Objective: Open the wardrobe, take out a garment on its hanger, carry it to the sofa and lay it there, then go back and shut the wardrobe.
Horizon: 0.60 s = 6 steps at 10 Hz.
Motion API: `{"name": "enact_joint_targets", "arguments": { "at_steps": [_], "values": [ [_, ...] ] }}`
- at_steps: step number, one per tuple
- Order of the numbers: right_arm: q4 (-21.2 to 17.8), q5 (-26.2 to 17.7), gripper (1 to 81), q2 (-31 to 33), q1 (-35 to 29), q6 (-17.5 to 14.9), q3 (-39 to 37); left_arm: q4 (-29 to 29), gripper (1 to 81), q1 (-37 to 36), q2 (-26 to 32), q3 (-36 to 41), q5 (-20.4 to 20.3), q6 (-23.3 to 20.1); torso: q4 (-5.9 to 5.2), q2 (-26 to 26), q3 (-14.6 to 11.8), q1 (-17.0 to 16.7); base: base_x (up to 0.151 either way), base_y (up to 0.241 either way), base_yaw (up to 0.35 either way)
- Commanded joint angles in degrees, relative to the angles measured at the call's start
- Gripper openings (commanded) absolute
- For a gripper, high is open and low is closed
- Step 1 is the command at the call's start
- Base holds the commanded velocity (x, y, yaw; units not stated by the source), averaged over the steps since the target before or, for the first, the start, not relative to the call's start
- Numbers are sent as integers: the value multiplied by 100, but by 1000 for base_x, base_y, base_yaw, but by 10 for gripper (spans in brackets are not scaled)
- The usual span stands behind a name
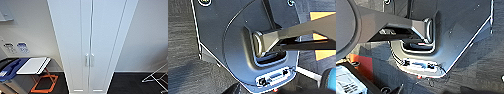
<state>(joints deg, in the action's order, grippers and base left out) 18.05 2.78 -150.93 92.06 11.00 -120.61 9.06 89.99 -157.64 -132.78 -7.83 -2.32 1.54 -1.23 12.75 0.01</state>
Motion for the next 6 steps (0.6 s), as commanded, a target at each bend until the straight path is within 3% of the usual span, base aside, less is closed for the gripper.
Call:
{"name": "enact_joint_targets", "arguments": {
  "at_steps": [1,6],
  "values": [
    [14,-296,811,113,-69,-1,74,96,811,-65,83,59,317,-32,0,0,0,0,132,0,0],
    [75,-296,811,122,-104,-1,144,96,811,-29,65,59,317,-32,0,2,2,5,133,0,0]
  ]
}}
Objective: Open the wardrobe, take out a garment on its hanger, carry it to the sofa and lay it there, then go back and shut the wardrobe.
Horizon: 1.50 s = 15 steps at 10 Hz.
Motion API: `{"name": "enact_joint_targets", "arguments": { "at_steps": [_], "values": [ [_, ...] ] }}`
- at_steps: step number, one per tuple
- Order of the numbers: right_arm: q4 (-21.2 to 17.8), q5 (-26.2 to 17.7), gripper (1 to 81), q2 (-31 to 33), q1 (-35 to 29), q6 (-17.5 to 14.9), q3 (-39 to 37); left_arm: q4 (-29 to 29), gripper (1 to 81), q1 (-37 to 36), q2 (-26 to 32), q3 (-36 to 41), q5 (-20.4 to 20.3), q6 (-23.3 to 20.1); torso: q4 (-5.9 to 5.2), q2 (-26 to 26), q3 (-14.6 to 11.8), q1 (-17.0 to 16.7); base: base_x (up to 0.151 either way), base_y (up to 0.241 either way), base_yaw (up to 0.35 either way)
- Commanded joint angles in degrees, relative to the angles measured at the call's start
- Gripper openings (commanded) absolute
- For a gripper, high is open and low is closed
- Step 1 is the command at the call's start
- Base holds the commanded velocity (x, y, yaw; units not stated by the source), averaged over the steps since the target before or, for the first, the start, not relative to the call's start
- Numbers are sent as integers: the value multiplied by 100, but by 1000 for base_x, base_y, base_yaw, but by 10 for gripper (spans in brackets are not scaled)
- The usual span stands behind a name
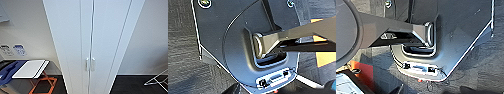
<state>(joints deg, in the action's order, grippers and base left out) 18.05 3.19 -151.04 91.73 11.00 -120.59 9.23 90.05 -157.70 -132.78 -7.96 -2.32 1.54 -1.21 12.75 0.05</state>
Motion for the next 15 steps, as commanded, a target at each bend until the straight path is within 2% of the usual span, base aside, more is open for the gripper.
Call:
{"name": "enact_joint_targets", "arguments": {
  "at_steps": [1,6,10,12,14,15],
  "values": [
    [84,-337,811,142,-71,-10,151,79,811,-36,71,59,330,-32,0,0,0,0,133,0,0],
    [67,-337,811,124,-97,-19,142,88,811,-27,71,50,339,-32,0,0,2,5,94,0,0],
    [-12,-337,811,229,-229,43,229,79,811,-44,98,129,339,-14,0,4,2,9,0,0,0],
    [-12,-337,811,746,-528,52,1078,79,811,-193,465,654,330,-14,0,2,2,5,0,0,0],
    [58,-268,811,1492,-844,43,2247,79,811,-447,1148,1618,321,-14,0,2,2,5,0,0,0],
    [58,-170,811,1759,-1020,43,2568,79,811,-597,1451,1993,321,-14,0,2,2,5,0,0,0]
  ]
}}
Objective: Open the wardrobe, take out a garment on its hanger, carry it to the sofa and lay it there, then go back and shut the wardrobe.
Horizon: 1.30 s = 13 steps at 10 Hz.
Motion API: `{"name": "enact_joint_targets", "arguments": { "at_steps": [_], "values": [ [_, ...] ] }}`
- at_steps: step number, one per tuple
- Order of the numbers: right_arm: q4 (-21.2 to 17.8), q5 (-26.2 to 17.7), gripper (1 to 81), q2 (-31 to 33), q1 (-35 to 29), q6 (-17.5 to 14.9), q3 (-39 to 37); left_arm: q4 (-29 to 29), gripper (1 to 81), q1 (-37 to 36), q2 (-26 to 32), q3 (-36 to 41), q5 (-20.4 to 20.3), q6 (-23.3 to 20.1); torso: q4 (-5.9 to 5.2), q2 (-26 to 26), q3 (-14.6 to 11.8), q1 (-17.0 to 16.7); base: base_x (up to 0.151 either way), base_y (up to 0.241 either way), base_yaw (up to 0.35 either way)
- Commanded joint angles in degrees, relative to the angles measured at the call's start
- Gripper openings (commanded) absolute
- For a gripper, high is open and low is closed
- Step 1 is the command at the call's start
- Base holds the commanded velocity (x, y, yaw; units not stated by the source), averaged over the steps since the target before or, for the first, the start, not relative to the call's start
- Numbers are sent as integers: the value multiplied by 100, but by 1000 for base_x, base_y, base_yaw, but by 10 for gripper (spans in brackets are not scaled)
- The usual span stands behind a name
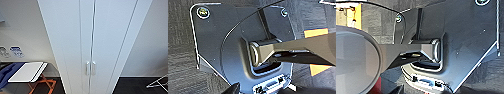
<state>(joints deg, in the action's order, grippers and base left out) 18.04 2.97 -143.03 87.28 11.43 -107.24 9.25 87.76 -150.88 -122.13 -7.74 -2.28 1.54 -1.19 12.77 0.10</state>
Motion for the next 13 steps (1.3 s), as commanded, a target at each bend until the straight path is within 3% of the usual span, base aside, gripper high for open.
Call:
{"name": "enact_joint_targets", "arguments": {
  "at_steps": [1,5,8,11,13],
  "values": [
    [41,-104,811,1282,-803,-1,1601,77,811,-535,1139,1393,291,-18,0,0,0,0,0,0,0],
    [25,-113,811,2293,-1963,8,2901,137,811,-1457,2596,3201,265,-44,0,2,0,2,0,0,0],
    [15,-174,811,2697,-2815,17,3631,463,811,-2266,3282,4274,308,-27,0,2,5,2,0,0,0],
    [-20,-262,811,2988,-3650,43,4317,402,811,-3267,3643,4959,352,-18,0,6,9,6,0,0,0],
    [-12,-542,811,3024,-4274,209,4564,297,811,-4155,3837,5304,878,52,0,9,13,9,0,0,0]
  ]
}}
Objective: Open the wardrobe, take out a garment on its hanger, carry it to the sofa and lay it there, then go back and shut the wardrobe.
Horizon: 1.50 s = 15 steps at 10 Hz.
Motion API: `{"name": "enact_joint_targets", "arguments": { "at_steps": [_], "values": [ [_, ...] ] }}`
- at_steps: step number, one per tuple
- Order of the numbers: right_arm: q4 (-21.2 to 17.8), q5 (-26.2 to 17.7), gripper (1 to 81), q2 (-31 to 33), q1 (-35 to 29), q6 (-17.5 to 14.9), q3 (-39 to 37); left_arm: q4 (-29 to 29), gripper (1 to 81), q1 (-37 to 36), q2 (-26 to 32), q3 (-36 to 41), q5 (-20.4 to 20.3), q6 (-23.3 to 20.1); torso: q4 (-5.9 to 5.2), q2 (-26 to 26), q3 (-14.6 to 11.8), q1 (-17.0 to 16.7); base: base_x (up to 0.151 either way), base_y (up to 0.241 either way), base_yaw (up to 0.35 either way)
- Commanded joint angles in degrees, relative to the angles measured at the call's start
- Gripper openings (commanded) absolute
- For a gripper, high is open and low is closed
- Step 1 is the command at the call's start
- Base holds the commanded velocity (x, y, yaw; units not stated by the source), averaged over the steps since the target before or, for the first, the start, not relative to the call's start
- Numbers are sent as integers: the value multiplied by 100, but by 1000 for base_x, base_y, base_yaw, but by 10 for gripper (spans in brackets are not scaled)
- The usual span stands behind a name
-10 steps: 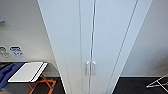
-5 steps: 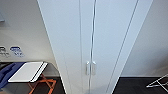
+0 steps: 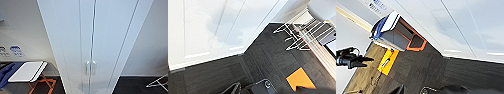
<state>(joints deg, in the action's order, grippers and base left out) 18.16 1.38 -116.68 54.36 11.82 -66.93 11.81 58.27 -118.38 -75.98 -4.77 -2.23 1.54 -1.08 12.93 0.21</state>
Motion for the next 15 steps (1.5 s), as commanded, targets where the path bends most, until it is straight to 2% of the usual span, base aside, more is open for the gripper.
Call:
{"name": "enact_joint_targets", "arguments": {
  "at_steps": [1,4,5,8,15],
  "values": [
    [12,-672,811,265,-1263,311,533,-91,811,-1593,561,716,836,47,0,0,0,0,0,0,0],
    [12,-1269,811,-305,-2238,610,366,-399,811,-2665,166,559,1618,56,0,4,5,4,0,0,0],
    [29,-1429,811,-472,-2511,724,287,-425,811,-2937,43,462,1768,125,0,4,5,6,0,0,0],
    [38,-1772,811,-974,-3355,1059,93,-425,811,-3624,-415,154,2015,443,0,11,9,11,0,0,0],
    [3,-1798,811,-2072,-4305,1261,-1225,-417,811,-4380,-1767,-1050,2182,698,0,22,22,24,0,0,0]
  ]
}}
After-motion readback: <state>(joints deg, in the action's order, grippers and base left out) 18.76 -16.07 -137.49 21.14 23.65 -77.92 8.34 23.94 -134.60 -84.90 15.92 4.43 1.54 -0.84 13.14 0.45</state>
